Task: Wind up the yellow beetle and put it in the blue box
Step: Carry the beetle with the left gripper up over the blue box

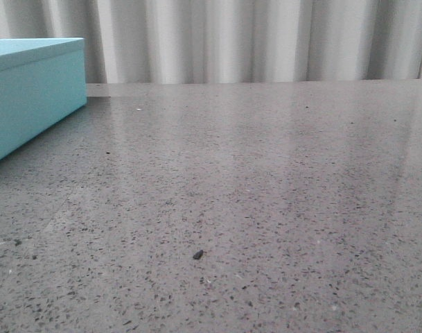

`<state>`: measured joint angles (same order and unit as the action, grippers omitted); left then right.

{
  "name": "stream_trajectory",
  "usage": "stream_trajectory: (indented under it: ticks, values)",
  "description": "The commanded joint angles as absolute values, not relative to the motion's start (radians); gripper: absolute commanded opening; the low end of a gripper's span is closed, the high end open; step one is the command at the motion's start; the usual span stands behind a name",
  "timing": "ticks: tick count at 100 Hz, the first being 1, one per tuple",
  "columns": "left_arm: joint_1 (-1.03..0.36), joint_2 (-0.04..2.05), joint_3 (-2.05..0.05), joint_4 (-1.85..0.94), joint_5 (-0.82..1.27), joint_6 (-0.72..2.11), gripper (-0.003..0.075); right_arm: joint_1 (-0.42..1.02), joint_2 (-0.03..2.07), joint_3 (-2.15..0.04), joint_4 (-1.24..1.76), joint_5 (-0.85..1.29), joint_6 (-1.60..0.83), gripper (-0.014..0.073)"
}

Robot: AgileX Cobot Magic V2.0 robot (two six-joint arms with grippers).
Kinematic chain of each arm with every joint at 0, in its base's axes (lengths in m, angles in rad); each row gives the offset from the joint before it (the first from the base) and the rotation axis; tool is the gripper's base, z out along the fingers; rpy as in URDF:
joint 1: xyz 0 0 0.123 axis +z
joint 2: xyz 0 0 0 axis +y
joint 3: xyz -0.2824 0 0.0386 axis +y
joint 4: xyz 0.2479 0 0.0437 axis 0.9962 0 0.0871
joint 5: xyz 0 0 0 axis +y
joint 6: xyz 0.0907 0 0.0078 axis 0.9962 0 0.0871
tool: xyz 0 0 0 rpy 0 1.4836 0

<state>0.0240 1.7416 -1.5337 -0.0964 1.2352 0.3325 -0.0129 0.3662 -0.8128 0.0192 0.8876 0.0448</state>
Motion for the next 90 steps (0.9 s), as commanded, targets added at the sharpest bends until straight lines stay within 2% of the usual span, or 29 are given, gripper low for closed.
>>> stream_trajectory:
  ticks: [1,11,25,33,42,74,81,90]
  values:
    - [0.023,1.712,-1.558,-0.108,1.209,0.322,0.0083,-0.012,0.374,-0.833,0.022,0.825,0.032,-0.0061]
    - [0.023,1.713,-1.558,-0.108,1.205,0.322,0.0166,-0.012,0.374,-0.833,0.022,0.825,0.032,-0.0061]
    - [0.023,1.713,-1.558,-0.108,1.205,0.322,0.0344,-0.012,0.374,-0.833,0.022,0.825,0.032,-0.0061]
    - [0.023,1.713,-1.558,-0.108,1.205,0.322,0.0402,-0.012,0.374,-0.833,0.022,0.825,0.032,-0.0061]
    - [0.023,1.713,-1.558,-0.111,1.205,0.322,0.0430,-0.012,0.374,-0.833,0.022,0.825,0.032,-0.0061]
    - [0.023,1.706,-1.570,-0.129,1.249,0.322,0.0408,-0.012,0.374,-0.833,0.022,0.825,0.032,-0.0061]
    - [0.023,1.697,-1.588,-0.161,1.249,0.322,0.0362,-0.012,0.374,-0.833,0.022,0.825,0.032,-0.0061]
    - [0.023,1.674,-1.615,-0.192,1.249,0.322,0.0246,-0.012,0.374,-0.833,0.022,0.833,0.032,-0.0061]
